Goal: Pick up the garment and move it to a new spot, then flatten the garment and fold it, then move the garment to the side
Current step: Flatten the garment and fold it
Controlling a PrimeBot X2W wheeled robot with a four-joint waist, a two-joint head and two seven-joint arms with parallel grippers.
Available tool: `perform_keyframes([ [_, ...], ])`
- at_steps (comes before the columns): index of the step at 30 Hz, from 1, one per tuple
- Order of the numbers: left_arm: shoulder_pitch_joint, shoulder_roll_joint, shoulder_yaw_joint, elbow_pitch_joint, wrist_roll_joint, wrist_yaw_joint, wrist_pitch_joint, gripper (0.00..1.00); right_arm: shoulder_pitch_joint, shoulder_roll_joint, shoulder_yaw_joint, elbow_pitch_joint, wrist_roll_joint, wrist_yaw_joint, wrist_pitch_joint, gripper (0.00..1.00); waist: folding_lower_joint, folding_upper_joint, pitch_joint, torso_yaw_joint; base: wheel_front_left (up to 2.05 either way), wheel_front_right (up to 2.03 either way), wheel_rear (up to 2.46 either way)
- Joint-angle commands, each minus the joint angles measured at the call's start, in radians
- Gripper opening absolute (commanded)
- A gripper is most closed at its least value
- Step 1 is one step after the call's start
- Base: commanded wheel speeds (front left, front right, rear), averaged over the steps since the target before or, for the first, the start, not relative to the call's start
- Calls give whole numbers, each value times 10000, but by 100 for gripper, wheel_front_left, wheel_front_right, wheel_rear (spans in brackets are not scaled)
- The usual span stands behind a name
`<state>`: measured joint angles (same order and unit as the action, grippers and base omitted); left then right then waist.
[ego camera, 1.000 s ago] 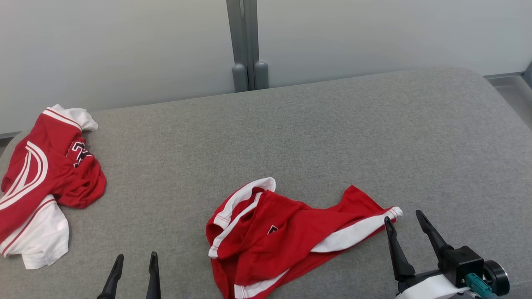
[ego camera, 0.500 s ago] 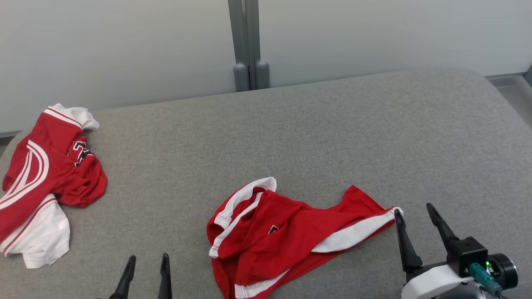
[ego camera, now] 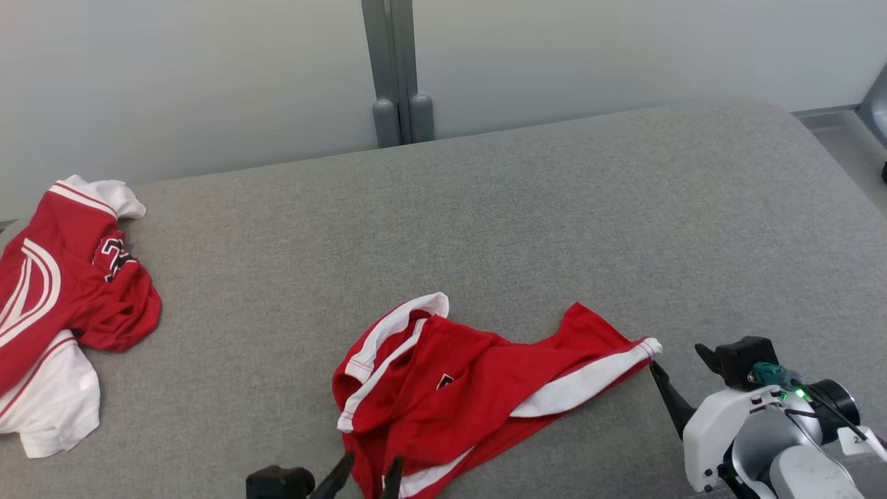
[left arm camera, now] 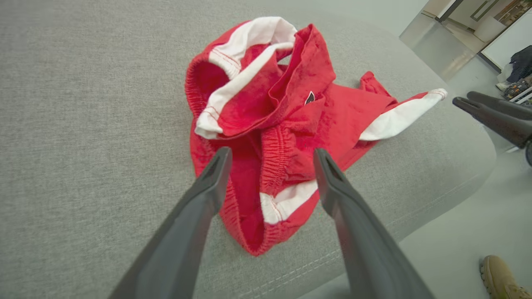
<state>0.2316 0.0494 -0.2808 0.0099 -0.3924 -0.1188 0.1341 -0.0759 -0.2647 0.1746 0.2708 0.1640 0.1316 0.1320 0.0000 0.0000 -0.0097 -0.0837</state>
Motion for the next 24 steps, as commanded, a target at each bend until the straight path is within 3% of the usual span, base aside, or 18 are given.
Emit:
perform_keyframes([
  [1, 164, 77, -102, -246, -133, -43, 294, 100, -236, -260, 236, -86, 130, -18, 230, 100, 0, 0, 82, -32, 0, 0, 0],
  [10, 283, 200, -646, -1225, -594, 11, 1643, 100, -916, -968, 1295, -350, 958, -18, 882, 100, 0, 0, 379, -60, 0, 0, 0],
  [24, -309, 158, -719, -609, -589, 308, 1644, 100, -1320, -1065, 1987, -5, 1380, -18, 1031, 100, 0, 0, 685, -105, 0, 0, 0],
])
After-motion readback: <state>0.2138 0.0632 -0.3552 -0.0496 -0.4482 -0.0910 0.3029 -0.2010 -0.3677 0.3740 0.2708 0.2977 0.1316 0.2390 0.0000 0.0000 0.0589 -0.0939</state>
